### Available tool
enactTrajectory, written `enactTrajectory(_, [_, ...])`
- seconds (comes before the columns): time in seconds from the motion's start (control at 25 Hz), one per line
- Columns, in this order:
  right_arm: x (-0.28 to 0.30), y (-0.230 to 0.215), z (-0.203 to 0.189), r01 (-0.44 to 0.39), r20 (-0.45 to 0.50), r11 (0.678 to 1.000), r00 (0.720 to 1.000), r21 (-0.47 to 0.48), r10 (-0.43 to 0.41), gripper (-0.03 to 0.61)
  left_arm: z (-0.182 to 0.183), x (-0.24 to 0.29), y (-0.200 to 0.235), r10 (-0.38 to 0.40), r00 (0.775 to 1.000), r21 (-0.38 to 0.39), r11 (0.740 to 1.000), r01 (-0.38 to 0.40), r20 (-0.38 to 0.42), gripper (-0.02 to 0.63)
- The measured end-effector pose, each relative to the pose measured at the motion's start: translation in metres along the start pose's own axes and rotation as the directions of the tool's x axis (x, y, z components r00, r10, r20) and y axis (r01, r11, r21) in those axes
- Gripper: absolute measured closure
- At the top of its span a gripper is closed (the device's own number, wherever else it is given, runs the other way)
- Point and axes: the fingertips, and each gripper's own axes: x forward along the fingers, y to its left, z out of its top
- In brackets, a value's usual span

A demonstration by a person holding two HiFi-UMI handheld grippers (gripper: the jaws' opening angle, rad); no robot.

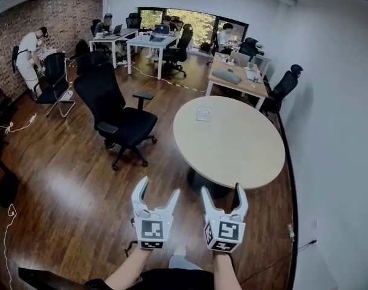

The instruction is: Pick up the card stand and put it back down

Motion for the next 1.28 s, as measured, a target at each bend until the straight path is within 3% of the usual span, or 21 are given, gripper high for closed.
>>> enactTrajectory(0.24, [0.078,-0.035,-0.006,-0.045,-0.011,0.999,0.999,0.006,0.045,0.138,0.006,0.093,-0.006,0.0,1.0,0.014,1.0,0.0,0.0,0.222])
enactTrajectory(0.36, [0.11,-0.048,-0.025,-0.065,-0.028,0.997,0.997,0.036,0.066,0.138,-0.005,0.124,-0.008,0.0,0.999,0.023,1.0,0.001,-0.037,0.224])
enactTrajectory(0.52, [0.147,-0.051,-0.043,-0.101,-0.054,0.993,0.993,0.065,0.105,0.143,-0.022,0.16,0.006,0.027,0.997,-0.005,1.0,-0.028,-0.074,0.235])
enactTrajectory(0.72, [0.214,-0.065,-0.061,-0.089,-0.073,0.994,0.993,0.07,0.094,0.161,-0.034,0.232,0.031,0.023,0.997,-0.004,1.0,-0.023,-0.068,0.275])
enactTrajectory(1.08, [0.363,-0.094,-0.009,-0.029,0.015,1.0,0.999,-0.006,0.029,0.161,0.004,0.364,0.11,0.049,0.998,-0.013,0.999,-0.048,0.047,0.279])
enactTrajectory(1.28, [0.416,-0.092,-0.025,-0.016,-0.003,1.0,1.0,0.003,0.016,0.165,-0.015,0.421,0.128,0.004,0.999,-0.014,1.0,-0.003,0.032,0.279])
